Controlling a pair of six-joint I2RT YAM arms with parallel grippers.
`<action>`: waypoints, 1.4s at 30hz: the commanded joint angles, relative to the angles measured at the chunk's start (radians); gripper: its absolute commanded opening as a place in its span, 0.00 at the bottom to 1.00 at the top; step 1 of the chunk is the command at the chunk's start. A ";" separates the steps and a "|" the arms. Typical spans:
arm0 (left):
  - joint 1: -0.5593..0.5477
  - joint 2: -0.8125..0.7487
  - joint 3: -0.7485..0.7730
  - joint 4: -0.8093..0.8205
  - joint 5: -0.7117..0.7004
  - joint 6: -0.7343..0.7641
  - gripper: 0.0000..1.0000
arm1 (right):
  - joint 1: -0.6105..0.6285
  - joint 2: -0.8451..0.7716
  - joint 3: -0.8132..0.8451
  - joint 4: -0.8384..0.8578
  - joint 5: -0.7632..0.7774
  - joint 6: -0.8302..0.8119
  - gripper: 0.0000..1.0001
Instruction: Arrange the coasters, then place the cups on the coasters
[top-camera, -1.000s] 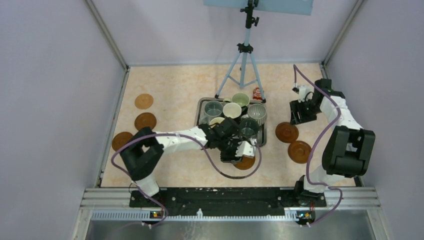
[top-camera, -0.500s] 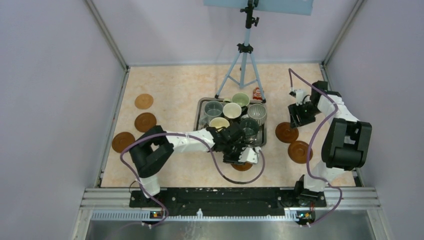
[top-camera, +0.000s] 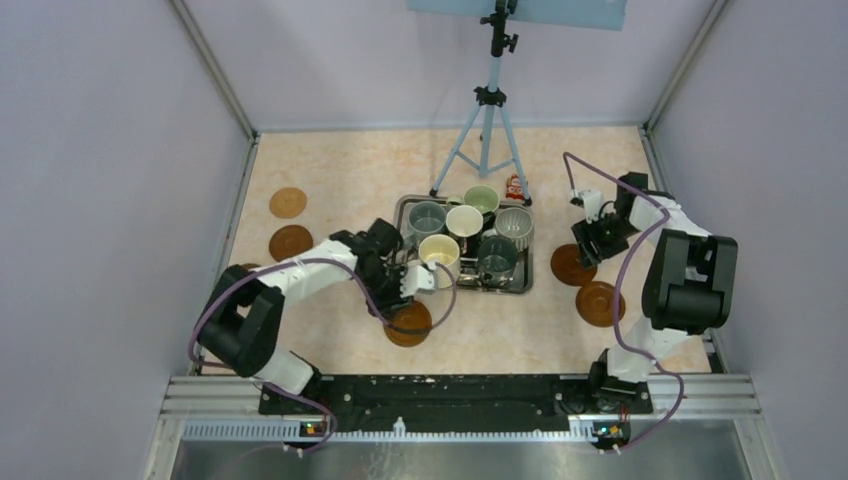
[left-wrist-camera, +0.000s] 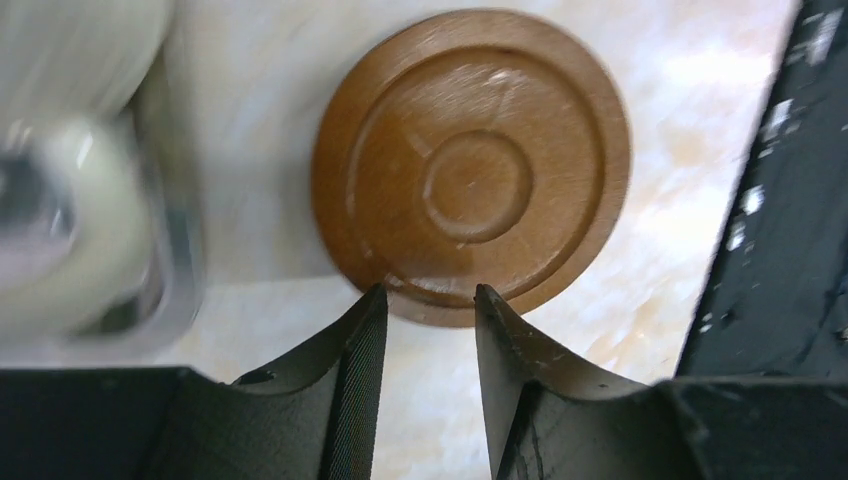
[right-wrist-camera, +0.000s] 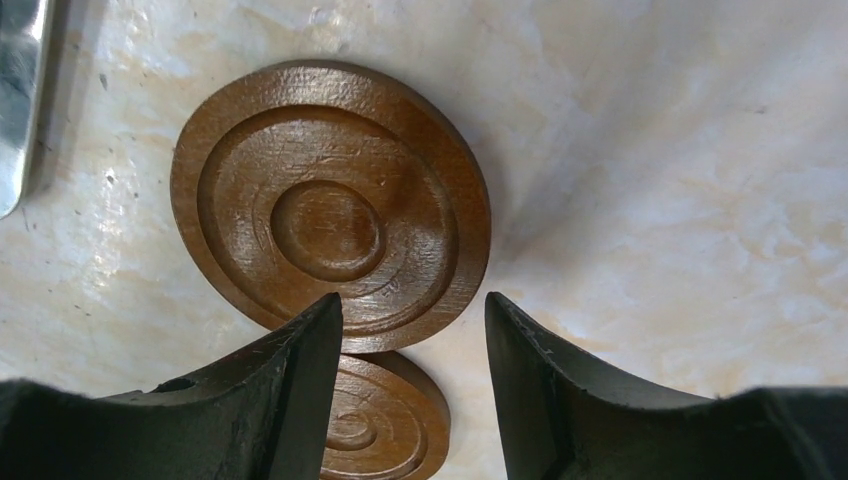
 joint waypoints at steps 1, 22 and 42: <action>0.195 -0.051 0.012 -0.066 -0.027 0.062 0.44 | 0.019 0.001 -0.053 0.043 0.017 -0.072 0.55; 0.668 -0.073 0.155 0.014 0.215 0.137 0.71 | 0.237 -0.355 -0.424 0.039 -0.048 -0.261 0.41; -0.152 -0.226 -0.091 0.384 0.252 -0.071 0.59 | 0.484 -0.454 -0.267 -0.058 -0.206 -0.079 0.49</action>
